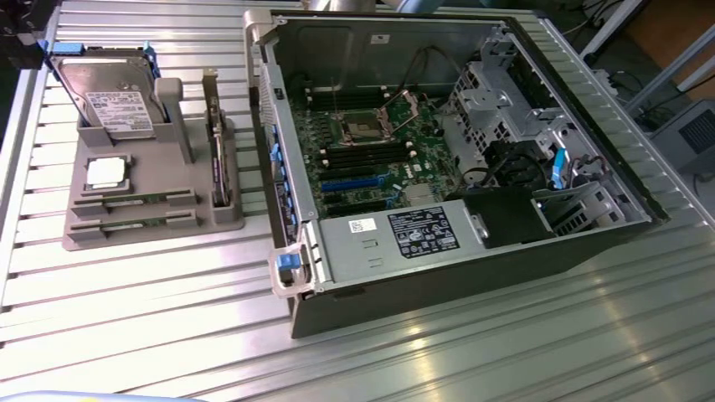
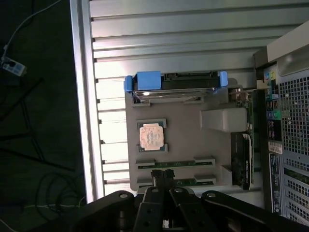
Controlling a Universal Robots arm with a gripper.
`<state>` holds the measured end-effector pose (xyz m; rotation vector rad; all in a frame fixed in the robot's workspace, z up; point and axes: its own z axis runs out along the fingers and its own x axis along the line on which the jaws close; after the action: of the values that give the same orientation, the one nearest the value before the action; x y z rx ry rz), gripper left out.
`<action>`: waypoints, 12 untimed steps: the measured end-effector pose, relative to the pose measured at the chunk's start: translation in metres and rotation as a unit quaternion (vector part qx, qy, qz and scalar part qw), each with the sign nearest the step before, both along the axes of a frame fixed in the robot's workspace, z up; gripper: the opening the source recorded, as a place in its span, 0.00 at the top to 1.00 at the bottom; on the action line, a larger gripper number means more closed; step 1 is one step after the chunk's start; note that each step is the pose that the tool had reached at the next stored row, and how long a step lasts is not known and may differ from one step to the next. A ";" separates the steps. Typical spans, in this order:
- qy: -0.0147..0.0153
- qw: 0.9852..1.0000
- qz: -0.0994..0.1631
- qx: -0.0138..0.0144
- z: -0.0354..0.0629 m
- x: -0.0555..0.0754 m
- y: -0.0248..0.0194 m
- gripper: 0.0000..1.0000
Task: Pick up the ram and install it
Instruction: 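Reach for the ram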
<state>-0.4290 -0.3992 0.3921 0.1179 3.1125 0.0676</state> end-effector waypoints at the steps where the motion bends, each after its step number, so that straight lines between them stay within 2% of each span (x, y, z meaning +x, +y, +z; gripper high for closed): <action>1: 0.000 1.000 0.000 0.000 0.0000 -0.002 -0.0001 0.90; 4: 0.000 1.000 0.000 0.000 0.0000 -0.007 -0.0002 0.90; 9: 0.000 1.000 0.000 0.000 -0.0005 -0.007 -0.0007 0.90; 12: 0.000 1.000 0.000 0.000 -0.0007 -0.007 -0.0045 0.90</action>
<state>-0.4362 -0.4037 0.3914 0.1181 3.1125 0.0675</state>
